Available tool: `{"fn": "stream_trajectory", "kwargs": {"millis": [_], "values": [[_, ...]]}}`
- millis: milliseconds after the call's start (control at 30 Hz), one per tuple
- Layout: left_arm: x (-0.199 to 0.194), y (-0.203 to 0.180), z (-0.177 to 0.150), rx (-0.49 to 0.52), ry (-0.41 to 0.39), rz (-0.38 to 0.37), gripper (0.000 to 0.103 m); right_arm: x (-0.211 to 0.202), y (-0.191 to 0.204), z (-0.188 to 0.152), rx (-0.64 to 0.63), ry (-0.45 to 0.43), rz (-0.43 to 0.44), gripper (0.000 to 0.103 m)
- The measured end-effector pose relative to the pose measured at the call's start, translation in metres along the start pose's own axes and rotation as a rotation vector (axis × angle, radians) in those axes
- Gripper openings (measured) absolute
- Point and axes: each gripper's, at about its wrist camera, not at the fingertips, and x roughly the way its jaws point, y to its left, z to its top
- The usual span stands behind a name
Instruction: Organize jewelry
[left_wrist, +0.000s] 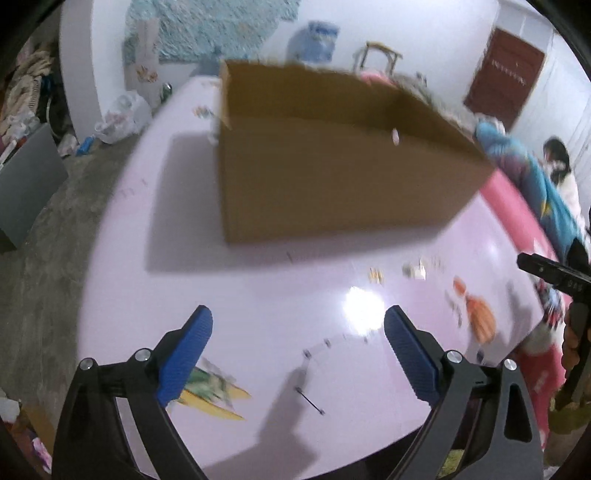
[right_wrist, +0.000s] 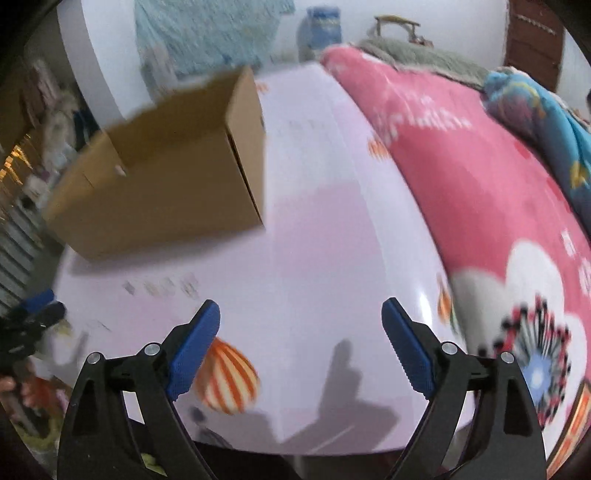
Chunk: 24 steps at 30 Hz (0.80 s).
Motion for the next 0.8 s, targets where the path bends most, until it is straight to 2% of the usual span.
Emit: {"fn": "stream_trajectory", "kwargs": {"millis": [167, 367, 567, 800], "values": [[0.025, -0.023, -0.016, 0.059, 0.051, 0.073, 0.092, 0.023, 0.008, -0.023, -0.056, 0.029, -0.058, 0.085], [0.039, -0.042, -0.023, 0.116, 0.027, 0.147, 0.097, 0.031, 0.03, -0.038, -0.186, -0.033, -0.132, 0.094], [0.04, -0.042, -0.027, 0.099, -0.02, 0.137, 0.098, 0.032, 0.029, -0.043, -0.168, -0.057, -0.09, 0.095], [0.036, -0.041, -0.042, 0.1, -0.025, 0.137, 0.098, 0.034, 0.029, -0.042, -0.15, -0.071, -0.081, 0.095]]}}
